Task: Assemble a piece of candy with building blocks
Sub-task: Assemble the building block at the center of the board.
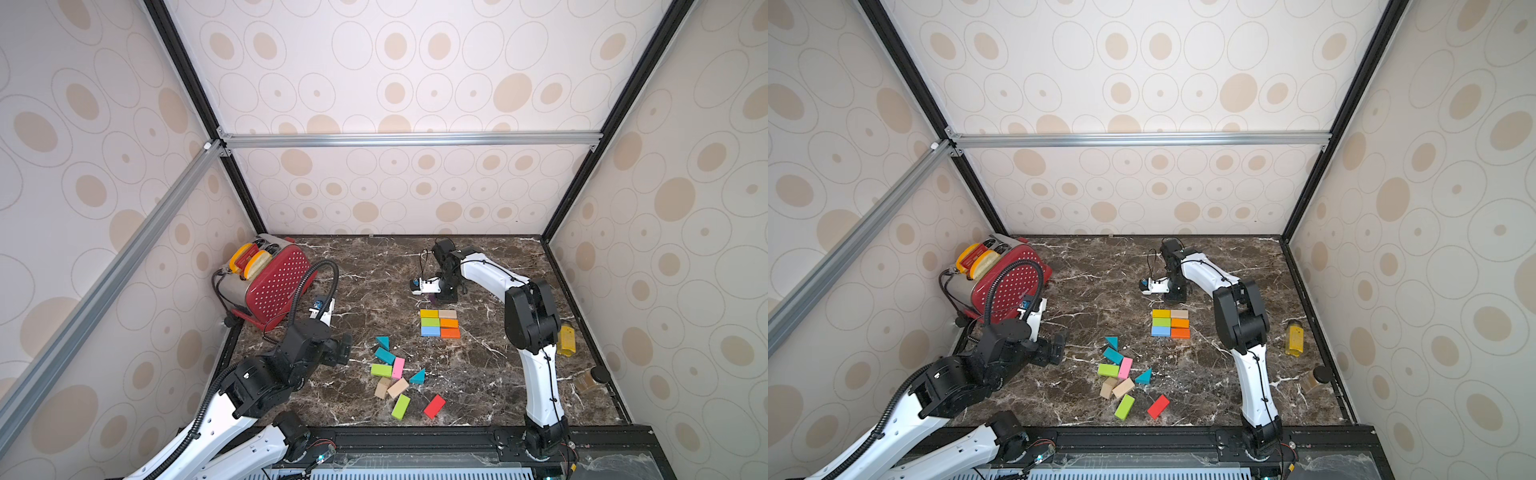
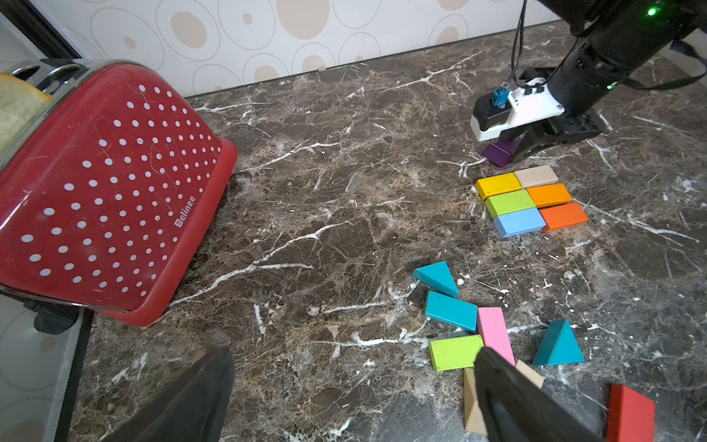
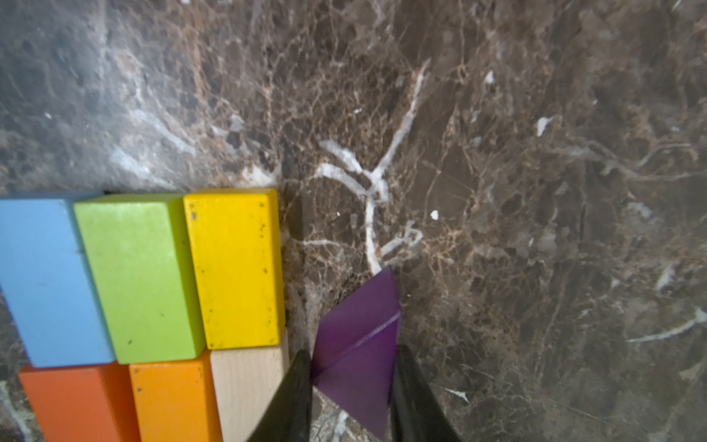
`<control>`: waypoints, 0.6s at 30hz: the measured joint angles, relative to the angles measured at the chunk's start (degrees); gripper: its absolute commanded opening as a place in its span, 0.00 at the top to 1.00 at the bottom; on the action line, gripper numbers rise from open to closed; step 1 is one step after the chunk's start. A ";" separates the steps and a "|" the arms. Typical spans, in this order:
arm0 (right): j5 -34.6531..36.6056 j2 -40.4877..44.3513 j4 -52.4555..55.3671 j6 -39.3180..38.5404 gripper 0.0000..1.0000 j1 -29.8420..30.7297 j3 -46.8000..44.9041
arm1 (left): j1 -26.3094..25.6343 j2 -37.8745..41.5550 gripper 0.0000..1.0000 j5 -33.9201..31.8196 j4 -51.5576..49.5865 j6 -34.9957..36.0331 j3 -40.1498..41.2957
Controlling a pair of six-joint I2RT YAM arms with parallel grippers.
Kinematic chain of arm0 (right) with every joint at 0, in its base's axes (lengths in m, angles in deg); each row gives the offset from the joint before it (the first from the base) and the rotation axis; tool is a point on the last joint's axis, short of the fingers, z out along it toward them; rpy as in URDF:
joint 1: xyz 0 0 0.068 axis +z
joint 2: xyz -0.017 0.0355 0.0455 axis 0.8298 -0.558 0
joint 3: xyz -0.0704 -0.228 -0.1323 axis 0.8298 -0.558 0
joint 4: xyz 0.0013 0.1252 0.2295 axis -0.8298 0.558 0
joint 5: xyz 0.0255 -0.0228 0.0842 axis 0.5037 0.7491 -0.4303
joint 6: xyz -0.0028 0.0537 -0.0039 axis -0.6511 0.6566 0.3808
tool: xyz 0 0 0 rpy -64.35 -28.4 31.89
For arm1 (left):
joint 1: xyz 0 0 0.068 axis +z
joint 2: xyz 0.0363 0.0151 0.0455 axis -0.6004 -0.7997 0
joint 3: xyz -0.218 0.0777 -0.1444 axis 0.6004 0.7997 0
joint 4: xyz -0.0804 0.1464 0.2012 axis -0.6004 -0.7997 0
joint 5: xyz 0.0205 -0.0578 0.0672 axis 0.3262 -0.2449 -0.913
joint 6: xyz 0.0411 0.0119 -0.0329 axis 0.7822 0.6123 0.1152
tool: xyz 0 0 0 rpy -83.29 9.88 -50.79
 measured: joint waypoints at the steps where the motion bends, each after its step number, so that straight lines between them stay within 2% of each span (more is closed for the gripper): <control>1: 0.00 0.00 0.02 -0.07 0.74 0.00 -0.02 | 0.00 0.00 0.01 0.00 0.00 0.00 0.00; 5: 0.07 -0.07 0.22 -0.17 0.66 0.07 -0.04 | 0.00 0.00 0.01 0.00 0.00 0.00 0.00; 18: -0.04 -0.04 -0.11 0.22 0.57 0.22 -0.42 | 0.00 0.04 0.01 -0.04 0.00 0.00 0.00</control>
